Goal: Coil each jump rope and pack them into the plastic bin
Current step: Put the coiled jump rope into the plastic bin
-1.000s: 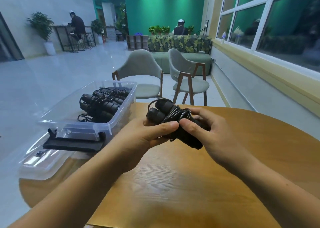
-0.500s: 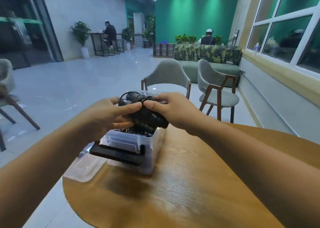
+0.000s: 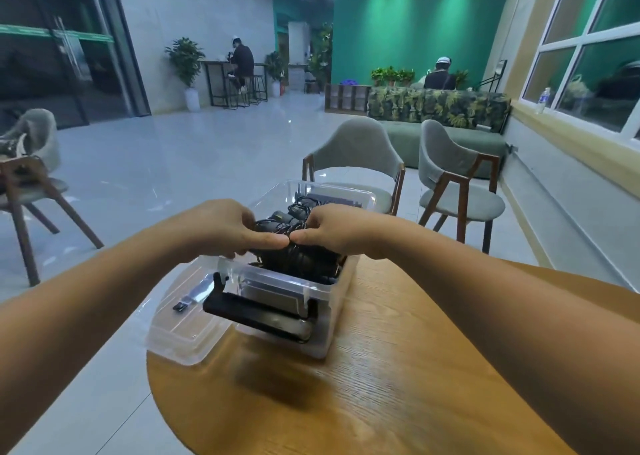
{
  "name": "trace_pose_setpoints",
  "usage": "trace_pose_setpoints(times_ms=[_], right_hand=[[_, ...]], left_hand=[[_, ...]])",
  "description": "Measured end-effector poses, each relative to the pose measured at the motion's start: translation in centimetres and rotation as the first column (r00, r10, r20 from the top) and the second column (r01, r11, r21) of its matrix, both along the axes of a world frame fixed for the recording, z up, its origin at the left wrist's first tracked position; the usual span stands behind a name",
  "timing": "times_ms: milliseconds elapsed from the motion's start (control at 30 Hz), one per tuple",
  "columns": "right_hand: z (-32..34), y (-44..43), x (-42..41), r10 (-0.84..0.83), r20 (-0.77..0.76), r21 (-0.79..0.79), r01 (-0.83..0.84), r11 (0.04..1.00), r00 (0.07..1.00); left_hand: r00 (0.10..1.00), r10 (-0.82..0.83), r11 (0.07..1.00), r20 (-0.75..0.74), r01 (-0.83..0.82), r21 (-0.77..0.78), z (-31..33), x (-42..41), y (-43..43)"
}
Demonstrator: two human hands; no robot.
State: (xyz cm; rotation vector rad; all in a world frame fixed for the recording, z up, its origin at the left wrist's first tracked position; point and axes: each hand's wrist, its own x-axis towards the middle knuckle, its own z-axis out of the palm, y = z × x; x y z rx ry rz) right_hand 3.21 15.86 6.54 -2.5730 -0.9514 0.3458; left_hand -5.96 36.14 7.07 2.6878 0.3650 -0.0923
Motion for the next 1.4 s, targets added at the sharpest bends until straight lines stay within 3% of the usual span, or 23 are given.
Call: trace_pose_setpoints(times_ms=[67, 133, 233, 433, 600, 767, 933, 1100, 1300, 1400], right_hand=[[-0.2, 0.0, -0.4, -0.015, 0.031, 0.054, 0.013, 0.998, 0.999], [-0.6, 0.0, -0.7, 0.010, 0.118, 0.079, -0.019, 0.997, 0.993], [-1.8, -0.1, -0.9, 0.007, 0.270, 0.106, -0.037, 0.994, 0.963], [-3.2, -0.6, -1.3, 0.000, 0.408, 0.074, -0.033, 0.997, 0.913], [-3.3, -0.7, -0.5, 0.017, 0.265, 0.022, -0.024, 0.999, 0.964], [-2.7, 0.2, 0.7, 0.044, 0.229, -0.073, -0.028, 0.997, 0.972], [-2.5, 0.1, 0.4, 0.030, 0.276, -0.121, 0.004, 0.993, 0.961], [-1.3, -1.1, -1.5, -0.002, 0.376, 0.017, -0.004, 1.000, 0.927], [-0.3, -1.5, -4.1, 0.078, 0.494, -0.095, -0.035, 0.995, 0.866], [-0.1, -2.4, -4.5, 0.066, 0.472, -0.048, -0.048, 0.998, 0.879]], left_hand=[[0.981, -0.085, 0.991, 0.176, 0.065, 0.114, 0.3, -0.1, -0.3], [0.932, -0.258, 0.961, 0.255, 0.220, 0.168, 0.2, 0.0, -0.3], [0.915, -0.382, 0.918, 0.133, 0.359, 0.171, -1.0, 0.1, -0.6], [0.937, -0.350, 0.916, 0.017, 0.338, 0.217, -2.2, 0.1, -1.9], [0.923, -0.380, 0.888, -0.057, 0.381, 0.256, -2.7, 0.9, -2.3], [0.920, -0.374, 0.903, -0.120, 0.391, 0.179, -2.7, 1.8, -2.5], [0.909, -0.383, 0.869, -0.162, 0.414, 0.269, -2.6, 1.8, -3.4], [0.911, -0.406, 0.873, -0.070, 0.410, 0.263, -2.1, 0.2, -3.4], [0.906, -0.419, 0.894, 0.062, 0.400, 0.201, -2.4, -1.5, -1.5], [0.917, -0.374, 0.921, 0.143, 0.348, 0.174, -1.9, -2.4, -1.0]])
